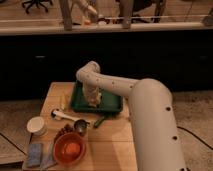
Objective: Wipe tray with eraser
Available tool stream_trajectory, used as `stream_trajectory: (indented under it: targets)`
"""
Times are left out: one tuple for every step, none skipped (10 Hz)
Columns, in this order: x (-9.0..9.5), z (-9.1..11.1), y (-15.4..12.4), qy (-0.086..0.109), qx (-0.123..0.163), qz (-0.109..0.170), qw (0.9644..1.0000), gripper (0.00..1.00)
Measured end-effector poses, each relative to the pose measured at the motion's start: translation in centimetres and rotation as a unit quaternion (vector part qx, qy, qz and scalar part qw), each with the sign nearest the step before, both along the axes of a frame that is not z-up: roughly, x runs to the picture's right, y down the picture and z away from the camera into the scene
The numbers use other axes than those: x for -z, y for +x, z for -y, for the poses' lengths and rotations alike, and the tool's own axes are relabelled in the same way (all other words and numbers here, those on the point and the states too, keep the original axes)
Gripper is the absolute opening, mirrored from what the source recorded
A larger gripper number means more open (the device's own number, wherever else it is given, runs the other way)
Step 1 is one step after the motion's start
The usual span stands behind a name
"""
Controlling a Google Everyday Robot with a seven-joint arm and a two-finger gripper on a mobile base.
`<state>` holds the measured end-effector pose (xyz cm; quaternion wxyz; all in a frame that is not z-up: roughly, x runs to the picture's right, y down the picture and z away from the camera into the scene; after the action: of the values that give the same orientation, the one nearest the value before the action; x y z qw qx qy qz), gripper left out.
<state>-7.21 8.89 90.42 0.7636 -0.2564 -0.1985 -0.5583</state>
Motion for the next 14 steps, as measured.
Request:
stream_trajectory:
  targets:
    - [1.0,-0.5,1.4,0.001,-0.003,-0.014,0.9999,0.03]
    - [1.5,-0.6,2.4,0.001,-0.007,-0.024,0.9997,0.03]
    - [2.0,-0.3,4.0,0.007,-0.013,-0.04,0.9991,0.03]
    - [2.2,0.2,5.5,0.015,-0.021,-0.057,0.998,0.03]
    - [2.2,0.7,6.1,0.022,-0.025,-0.067,0.9972,0.03]
    - [2.0,1.7,6.9,0.032,-0.029,-0.078,0.996,0.03]
    - [1.5,2.5,7.6,0.038,-0.033,-0.087,0.9949,0.03]
    - [0.9,3.6,8.6,0.045,-0.037,-0.094,0.9938,0.03]
    - [0.1,4.4,8.7,0.048,-0.036,-0.094,0.9938,0.03]
    - [-0.8,5.2,8.4,0.05,-0.034,-0.091,0.994,0.03]
    - [-2.0,6.1,7.6,0.049,-0.028,-0.083,0.9949,0.03]
    - [-3.0,6.4,6.3,0.047,-0.021,-0.072,0.9961,0.03]
    - [-3.7,6.5,4.9,0.043,-0.014,-0.058,0.9973,0.03]
    - [-4.4,6.4,3.2,0.037,-0.004,-0.042,0.9984,0.03]
